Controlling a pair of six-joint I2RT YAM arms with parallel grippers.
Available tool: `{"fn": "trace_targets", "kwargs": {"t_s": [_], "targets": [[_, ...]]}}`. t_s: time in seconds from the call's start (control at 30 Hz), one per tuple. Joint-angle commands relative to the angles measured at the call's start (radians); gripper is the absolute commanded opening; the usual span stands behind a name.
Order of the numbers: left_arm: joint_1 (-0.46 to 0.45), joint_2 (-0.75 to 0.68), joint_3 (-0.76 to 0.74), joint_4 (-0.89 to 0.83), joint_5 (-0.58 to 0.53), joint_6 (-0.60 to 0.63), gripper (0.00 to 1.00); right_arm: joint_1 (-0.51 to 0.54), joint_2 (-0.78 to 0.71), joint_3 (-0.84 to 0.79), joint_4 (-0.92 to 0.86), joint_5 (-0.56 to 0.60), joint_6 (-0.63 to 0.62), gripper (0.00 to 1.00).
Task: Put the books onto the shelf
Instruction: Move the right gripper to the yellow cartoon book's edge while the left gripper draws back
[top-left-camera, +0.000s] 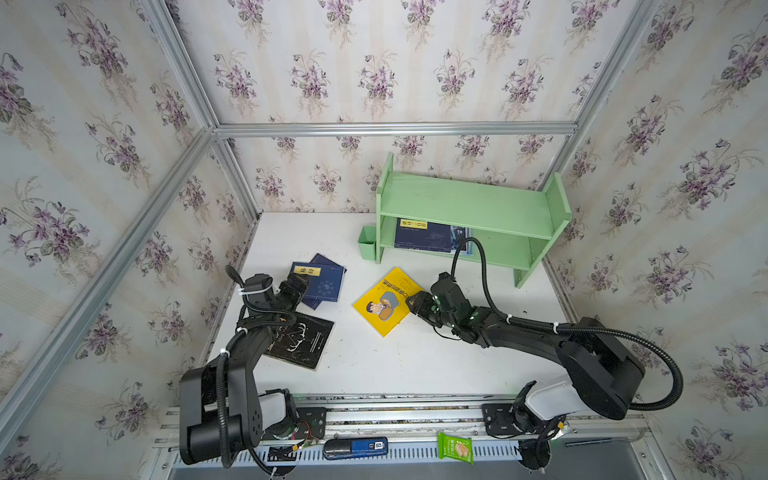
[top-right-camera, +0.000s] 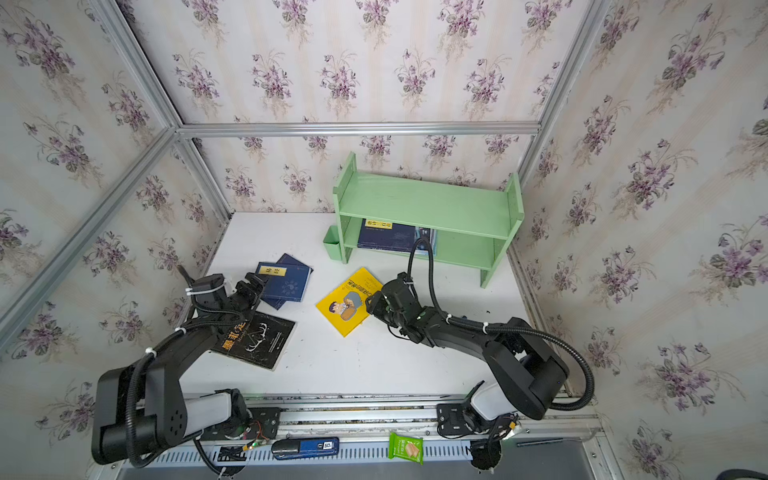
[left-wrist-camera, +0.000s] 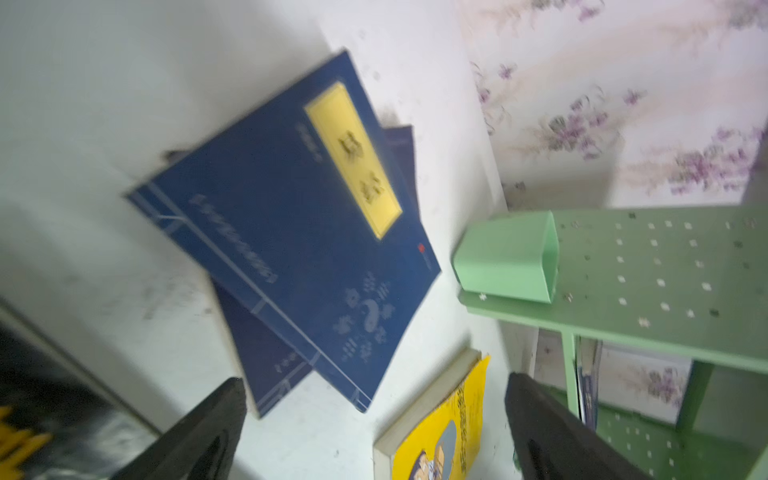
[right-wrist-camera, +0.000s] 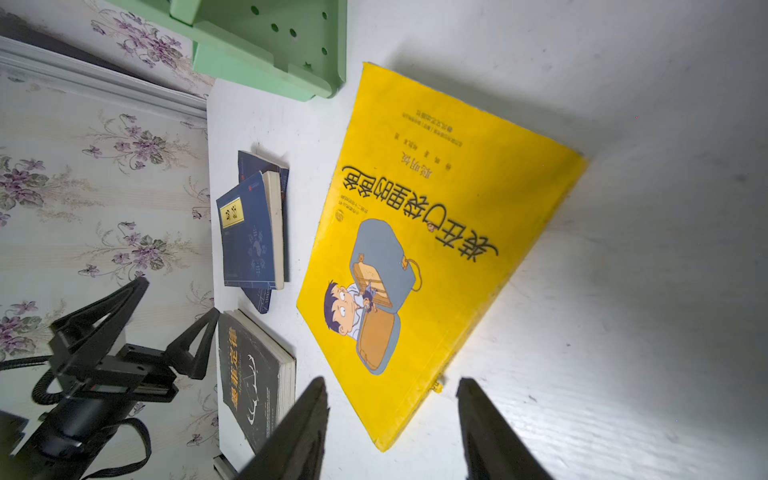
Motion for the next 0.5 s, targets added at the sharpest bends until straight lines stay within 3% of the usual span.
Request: {"fn": "trace_targets", "kwargs": {"t_s": [0.0,0.1,0.27,0.47], "targets": [[-0.103,-0.002,0.065,-0.057,0.025,0.173,0.99,-0.001,0.012,-0.005,-0.015,0.023,0.035,0.54],[-0.206,0.029,0.112,-0.113,-0.032,0.245,0.99,0.000,0.031,-0.007,-0.010,0.022,0.052,0.55],[-0.324,0.136,0.167,-0.113,-0.081,0.266,0.99,0.001,0.073,-0.032,0.044,0.015,0.099,0.57],[-0.409,0.280,0.254,-0.096,-0.117,0.286,0.99,0.001,0.115,-0.046,0.092,0.013,0.128,0.67]]}}
